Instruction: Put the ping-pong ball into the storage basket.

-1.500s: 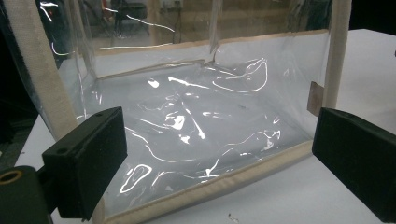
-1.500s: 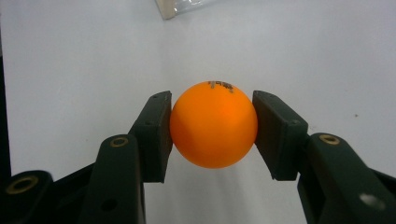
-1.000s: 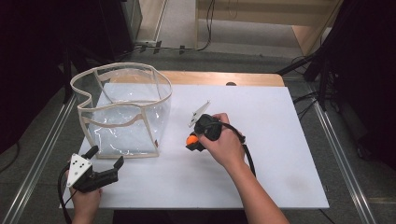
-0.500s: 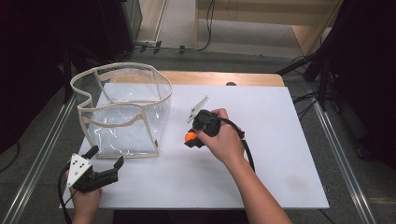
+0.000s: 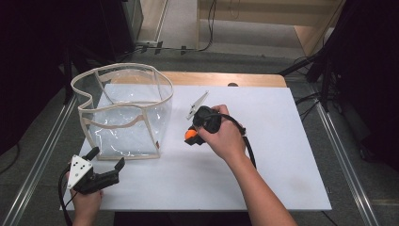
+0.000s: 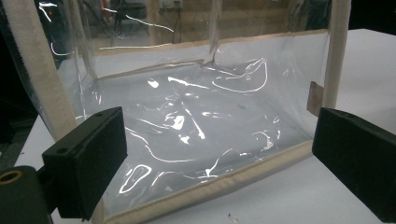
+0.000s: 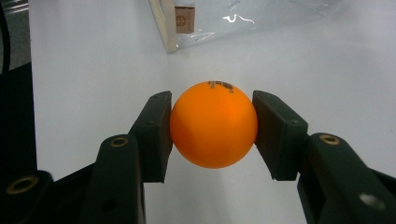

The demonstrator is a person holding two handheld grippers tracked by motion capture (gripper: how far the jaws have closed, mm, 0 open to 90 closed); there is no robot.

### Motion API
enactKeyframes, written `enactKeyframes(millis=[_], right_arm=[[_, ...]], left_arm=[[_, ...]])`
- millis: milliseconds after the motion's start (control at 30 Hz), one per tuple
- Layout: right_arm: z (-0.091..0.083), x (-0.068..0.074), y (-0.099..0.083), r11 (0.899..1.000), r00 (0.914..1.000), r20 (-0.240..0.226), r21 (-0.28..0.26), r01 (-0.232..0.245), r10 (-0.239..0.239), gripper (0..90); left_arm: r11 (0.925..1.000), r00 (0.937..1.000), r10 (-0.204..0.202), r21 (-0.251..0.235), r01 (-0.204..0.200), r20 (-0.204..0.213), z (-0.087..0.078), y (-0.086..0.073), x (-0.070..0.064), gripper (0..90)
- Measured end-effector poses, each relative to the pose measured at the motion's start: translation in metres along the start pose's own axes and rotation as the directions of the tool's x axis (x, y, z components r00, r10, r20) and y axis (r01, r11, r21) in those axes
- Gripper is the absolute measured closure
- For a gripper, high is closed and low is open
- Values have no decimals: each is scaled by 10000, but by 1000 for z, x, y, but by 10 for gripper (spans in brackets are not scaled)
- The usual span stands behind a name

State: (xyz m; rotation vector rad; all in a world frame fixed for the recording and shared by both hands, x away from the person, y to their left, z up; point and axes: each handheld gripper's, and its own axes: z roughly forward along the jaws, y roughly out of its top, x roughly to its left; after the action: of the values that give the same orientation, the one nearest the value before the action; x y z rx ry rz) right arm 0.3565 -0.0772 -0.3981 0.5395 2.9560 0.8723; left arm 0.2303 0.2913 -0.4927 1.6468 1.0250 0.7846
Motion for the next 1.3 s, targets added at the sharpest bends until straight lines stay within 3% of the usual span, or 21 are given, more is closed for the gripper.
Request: enactKeyframes(millis=[1300], right_arm=[[-18, -6, 27, 9993, 9993, -94, 37, 364, -363, 482]], left_arm=[[10000, 10000, -37, 35, 37, 0, 0, 0, 0, 37]])
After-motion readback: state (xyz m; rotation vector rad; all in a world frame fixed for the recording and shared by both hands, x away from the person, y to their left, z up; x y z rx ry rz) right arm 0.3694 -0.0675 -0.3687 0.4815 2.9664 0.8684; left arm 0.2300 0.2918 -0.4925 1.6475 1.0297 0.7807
